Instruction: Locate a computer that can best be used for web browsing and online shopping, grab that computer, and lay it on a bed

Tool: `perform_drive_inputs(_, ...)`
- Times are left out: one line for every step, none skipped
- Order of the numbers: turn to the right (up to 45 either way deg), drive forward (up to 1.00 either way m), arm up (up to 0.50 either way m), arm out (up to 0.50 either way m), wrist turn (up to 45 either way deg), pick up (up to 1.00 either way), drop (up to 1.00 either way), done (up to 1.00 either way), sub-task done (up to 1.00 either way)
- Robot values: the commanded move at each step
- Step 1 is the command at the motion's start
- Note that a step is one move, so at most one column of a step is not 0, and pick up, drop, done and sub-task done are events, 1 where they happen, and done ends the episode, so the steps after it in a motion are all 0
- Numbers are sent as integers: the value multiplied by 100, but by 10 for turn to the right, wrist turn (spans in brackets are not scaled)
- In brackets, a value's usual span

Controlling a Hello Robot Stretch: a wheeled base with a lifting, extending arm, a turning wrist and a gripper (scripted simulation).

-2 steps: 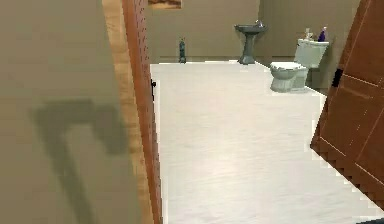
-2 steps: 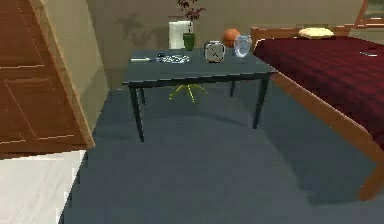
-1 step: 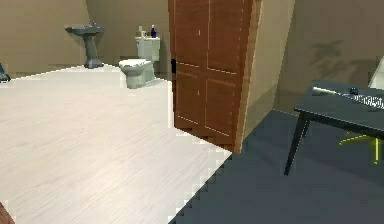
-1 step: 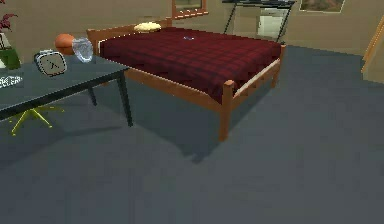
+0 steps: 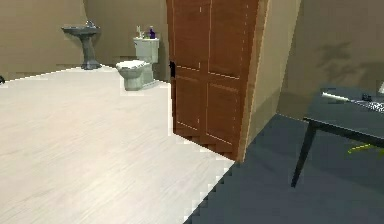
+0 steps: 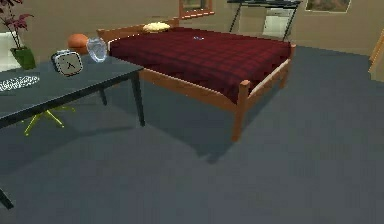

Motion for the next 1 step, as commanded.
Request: perform_drive_inputs(-30,0,0,0,0,0,0,0,0)
